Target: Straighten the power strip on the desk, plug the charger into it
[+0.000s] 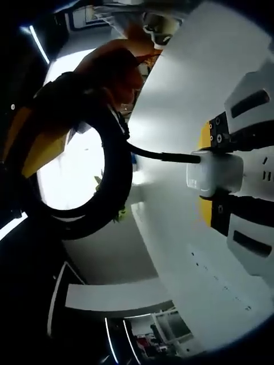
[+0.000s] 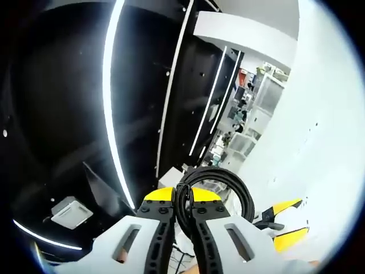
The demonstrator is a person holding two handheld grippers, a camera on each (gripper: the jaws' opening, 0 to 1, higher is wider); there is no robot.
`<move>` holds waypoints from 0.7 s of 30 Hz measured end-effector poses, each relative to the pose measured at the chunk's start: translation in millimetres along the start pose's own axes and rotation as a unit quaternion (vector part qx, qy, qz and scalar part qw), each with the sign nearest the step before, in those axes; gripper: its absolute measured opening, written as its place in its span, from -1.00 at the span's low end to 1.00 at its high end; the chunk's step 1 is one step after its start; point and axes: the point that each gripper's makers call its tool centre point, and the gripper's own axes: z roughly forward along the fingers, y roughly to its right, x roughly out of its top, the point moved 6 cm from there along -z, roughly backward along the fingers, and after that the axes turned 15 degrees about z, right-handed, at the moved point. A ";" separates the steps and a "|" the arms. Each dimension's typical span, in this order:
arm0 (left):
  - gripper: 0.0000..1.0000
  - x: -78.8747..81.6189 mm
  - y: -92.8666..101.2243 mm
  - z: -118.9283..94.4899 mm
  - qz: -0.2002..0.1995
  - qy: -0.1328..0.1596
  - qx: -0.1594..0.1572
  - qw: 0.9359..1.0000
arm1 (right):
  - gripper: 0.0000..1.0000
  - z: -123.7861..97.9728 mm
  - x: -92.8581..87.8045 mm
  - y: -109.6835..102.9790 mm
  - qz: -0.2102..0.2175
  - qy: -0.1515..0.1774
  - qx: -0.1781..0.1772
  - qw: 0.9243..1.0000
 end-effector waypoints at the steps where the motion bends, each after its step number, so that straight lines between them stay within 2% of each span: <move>1: -0.46 0.8 0.2 0.7 0.000 0.003 0.001 1.000 | -0.86 0.6 -0.8 -1.0 -0.001 -0.002 0.001 1.000; 12: -0.46 -0.8 -3.6 3.2 -0.007 0.017 -0.001 1.000 | -0.86 0.9 -2.9 -1.8 -0.011 -0.010 -0.002 1.000; 17: -0.46 -5.2 -1.2 3.3 0.006 0.005 0.000 1.000 | -0.86 -1.7 -5.1 6.3 -0.007 -0.013 -0.004 1.000; 21: -0.46 -6.1 -1.7 3.4 0.012 0.016 0.005 1.000 | -0.86 -3.4 -6.7 4.7 -0.012 -0.011 0.002 1.000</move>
